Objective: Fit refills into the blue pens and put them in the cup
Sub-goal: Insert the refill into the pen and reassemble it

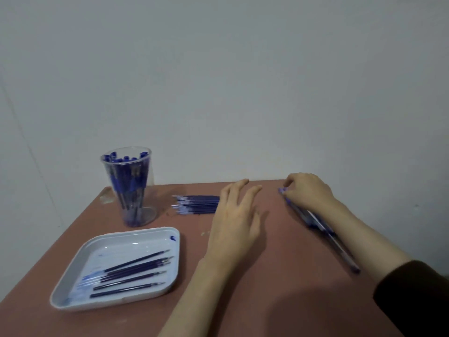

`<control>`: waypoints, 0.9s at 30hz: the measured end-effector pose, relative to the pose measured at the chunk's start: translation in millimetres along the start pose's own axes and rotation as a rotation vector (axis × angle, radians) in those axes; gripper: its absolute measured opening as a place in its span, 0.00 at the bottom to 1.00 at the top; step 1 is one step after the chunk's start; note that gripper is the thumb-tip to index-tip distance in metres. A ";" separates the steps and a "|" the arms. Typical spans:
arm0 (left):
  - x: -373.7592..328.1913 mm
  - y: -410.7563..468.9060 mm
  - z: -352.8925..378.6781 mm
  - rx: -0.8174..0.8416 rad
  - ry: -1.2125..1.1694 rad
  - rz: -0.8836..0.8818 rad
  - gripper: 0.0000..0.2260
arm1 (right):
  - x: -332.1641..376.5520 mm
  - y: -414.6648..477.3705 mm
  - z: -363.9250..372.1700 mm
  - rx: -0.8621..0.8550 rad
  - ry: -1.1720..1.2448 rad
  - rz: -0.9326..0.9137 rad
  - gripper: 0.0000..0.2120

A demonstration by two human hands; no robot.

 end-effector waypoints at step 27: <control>35.2 10.1 -25.2 -0.020 -0.223 -0.265 0.19 | 58.7 -10.9 -22.7 -0.039 0.302 -0.201 0.05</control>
Point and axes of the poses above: each hand's wrist, its own y-axis towards the middle knuckle, its own z-axis out of the palm, x = y × z, the point moved 6 cm from there along y, towards the middle knuckle, and after that the axes turned 12 degrees about -z, right-handed, at the moved point
